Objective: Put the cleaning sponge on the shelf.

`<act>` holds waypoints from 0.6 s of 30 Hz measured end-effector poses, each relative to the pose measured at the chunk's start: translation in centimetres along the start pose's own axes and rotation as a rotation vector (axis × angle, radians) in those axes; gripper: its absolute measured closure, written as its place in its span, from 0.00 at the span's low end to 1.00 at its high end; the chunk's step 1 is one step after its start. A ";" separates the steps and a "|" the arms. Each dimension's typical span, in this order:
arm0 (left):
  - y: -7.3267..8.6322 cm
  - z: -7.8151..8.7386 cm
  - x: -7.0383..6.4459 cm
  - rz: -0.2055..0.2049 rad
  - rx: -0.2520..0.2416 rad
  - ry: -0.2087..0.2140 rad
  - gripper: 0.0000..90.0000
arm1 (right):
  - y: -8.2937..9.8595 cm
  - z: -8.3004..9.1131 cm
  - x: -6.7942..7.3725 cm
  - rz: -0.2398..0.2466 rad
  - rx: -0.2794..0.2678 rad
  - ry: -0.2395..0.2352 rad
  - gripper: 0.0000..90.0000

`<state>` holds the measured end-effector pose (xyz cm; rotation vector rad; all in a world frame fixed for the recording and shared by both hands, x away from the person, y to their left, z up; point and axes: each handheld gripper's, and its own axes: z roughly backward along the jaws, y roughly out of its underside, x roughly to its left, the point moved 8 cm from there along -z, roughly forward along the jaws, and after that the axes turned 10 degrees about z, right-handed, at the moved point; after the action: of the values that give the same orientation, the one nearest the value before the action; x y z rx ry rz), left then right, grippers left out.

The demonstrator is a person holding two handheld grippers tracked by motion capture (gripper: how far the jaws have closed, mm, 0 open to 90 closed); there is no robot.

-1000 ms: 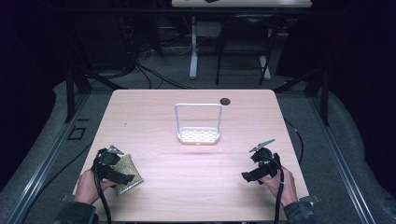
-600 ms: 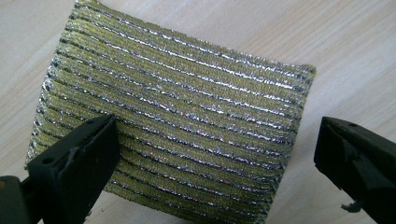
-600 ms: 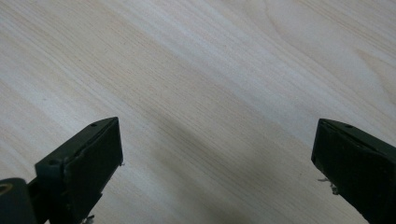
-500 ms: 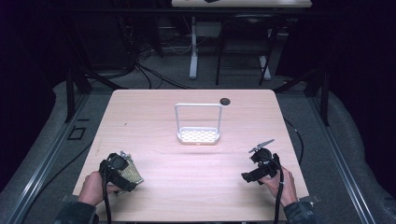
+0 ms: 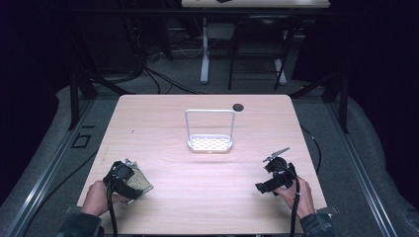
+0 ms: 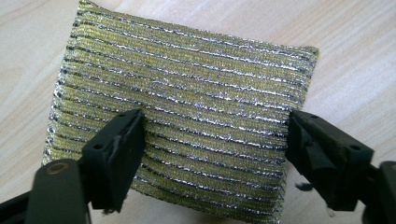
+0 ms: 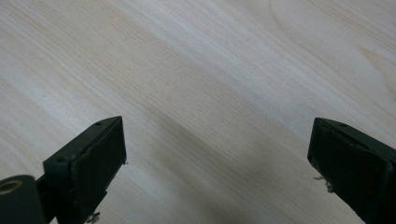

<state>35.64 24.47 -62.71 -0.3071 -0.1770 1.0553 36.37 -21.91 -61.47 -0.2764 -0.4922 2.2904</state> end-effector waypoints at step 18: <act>-0.5 0.2 1.1 0.030 -0.051 -0.048 0.55 | 0.1 -0.1 0.0 0.006 0.008 0.001 0.08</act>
<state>36.53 25.22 -62.32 -0.3313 -0.2433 1.0893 36.34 -21.92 -61.54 -0.2753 -0.4826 2.2979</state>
